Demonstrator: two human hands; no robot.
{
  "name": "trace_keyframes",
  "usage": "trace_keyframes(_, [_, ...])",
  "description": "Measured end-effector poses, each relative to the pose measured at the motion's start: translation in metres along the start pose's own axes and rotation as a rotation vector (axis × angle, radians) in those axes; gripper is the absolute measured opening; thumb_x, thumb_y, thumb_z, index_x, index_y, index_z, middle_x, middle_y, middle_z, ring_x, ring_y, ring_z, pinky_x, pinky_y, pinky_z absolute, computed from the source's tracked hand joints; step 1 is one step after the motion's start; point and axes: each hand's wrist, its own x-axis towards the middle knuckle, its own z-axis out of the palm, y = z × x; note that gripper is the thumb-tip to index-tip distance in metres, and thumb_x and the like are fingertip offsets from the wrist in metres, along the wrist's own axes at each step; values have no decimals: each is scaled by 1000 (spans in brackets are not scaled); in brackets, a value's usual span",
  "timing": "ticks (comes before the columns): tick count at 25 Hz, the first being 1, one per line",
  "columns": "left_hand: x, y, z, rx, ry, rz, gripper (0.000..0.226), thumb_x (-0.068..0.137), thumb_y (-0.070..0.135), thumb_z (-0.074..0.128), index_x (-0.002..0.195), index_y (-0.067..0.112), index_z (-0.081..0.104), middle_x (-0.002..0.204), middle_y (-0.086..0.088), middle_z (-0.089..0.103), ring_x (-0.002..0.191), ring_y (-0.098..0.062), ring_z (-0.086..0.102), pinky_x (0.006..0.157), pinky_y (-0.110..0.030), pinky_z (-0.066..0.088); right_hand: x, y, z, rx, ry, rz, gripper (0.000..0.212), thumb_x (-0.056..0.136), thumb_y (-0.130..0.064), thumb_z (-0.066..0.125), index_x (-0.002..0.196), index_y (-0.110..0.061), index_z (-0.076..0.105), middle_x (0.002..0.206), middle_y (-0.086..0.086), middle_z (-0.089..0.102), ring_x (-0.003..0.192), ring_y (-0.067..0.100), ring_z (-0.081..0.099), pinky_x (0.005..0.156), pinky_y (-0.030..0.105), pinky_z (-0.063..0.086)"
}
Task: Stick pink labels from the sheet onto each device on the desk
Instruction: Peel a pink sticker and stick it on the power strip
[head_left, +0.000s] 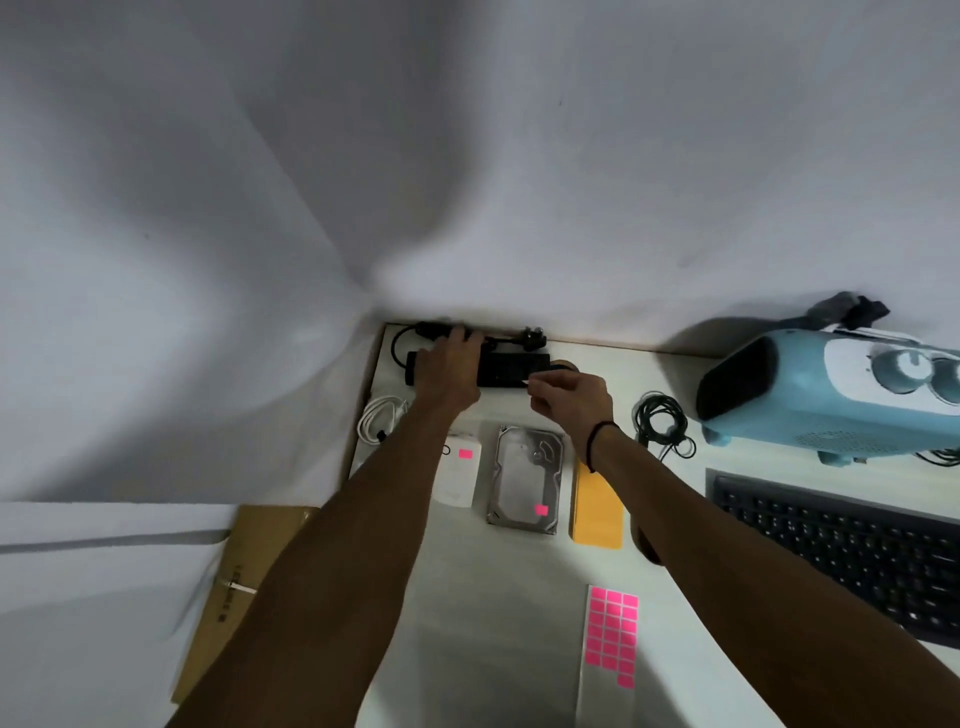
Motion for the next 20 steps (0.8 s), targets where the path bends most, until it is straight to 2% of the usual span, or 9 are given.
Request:
trace_keyframes(2, [22,1,2,89,-112,37,88,76,16,81,151,22,36,146,-13,42,118,-37,57,87,-49,50,12,3,2,28,-8,32,12,80,-13,79,92,-12,80,92,8,77,83,19,74,84,32,61])
trace_keyframes(4, [39,0,6,169,-177,45,102,73,18,85,156,27,27,151,-11,36,119,-40,56,90,-52,49,19,8,3,51,-19,66,13,80,-10,78,93,-11,79,95,9,76,87,20,74,86,32,60])
trace_keyframes(7, [51,-4,20,228,-205,63,106,71,20,87,157,30,25,152,-8,36,118,-41,55,93,-54,49,26,15,3,60,-15,100,11,81,-7,76,89,-14,79,95,8,76,89,20,74,86,31,60])
trace_keyframes(10, [51,-3,35,302,-160,70,115,68,21,89,158,29,19,152,-9,35,118,-42,56,97,-61,45,28,20,0,80,-11,119,11,82,-7,75,86,-16,79,92,8,76,86,19,73,87,32,60])
trace_keyframes(16, [46,0,27,199,-163,18,108,64,34,86,153,33,26,151,-8,38,123,-45,51,104,-71,35,20,18,-12,82,-22,71,10,78,-14,79,88,-15,80,87,5,78,80,15,75,88,35,60])
trace_keyframes(18, [39,1,10,108,-116,2,102,62,36,83,149,32,32,148,-8,40,120,-44,54,102,-70,37,14,9,-20,113,-23,45,14,75,-19,82,89,-14,80,88,6,78,80,16,75,88,35,60])
trace_keyframes(20, [27,2,-15,-40,-99,-11,91,60,32,79,140,29,35,142,-7,42,112,-41,58,95,-62,44,4,-1,-25,158,-28,4,17,76,-16,83,91,-10,80,92,9,78,82,16,75,86,33,60])
